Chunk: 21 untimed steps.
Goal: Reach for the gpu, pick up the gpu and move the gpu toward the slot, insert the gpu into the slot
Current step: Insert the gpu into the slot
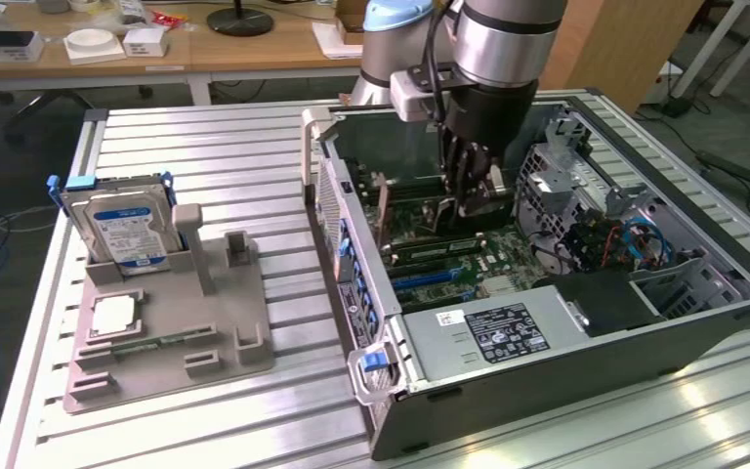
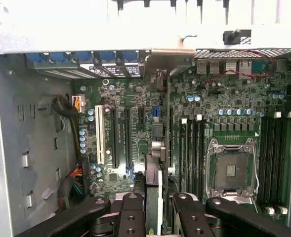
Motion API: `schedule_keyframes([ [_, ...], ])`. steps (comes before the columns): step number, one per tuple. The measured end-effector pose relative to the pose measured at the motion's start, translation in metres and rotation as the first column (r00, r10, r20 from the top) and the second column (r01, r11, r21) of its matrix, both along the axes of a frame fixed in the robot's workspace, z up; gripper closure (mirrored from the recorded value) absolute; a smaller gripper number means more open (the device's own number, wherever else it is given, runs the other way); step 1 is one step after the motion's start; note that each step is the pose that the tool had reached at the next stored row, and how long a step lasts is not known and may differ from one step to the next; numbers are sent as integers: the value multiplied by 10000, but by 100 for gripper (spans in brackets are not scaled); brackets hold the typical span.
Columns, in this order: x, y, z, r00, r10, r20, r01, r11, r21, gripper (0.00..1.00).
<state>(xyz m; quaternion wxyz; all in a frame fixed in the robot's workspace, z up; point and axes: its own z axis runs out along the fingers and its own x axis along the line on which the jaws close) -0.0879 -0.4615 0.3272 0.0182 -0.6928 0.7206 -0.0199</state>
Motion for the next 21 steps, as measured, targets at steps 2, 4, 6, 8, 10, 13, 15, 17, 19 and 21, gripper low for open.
schedule_keyframes([
  [2,-3,-6,-11,10000,2,-1,-2,10000,-2,74],
  [4,-7,-10,-26,10000,2,-1,-2,10000,-2,74],
  [6,-11,-12,-41,10000,1,0,-1,10000,-1,74],
  [8,-16,-13,-58,10000,1,-1,-1,10000,-2,74],
  [10,-20,-13,-77,10000,0,-1,0,10000,-3,74],
  [13,-26,-13,-107,10000,1,-1,-1,10000,-2,74],
  [15,-29,-13,-129,10000,1,-1,-1,10000,-2,74],
  [17,-31,-13,-150,10000,1,-1,-1,10000,-2,74],
  [19,-32,-13,-175,10000,1,-1,-1,10000,-2,74],
  [21,-35,-13,-201,10000,0,-2,0,10000,-2,74],
])
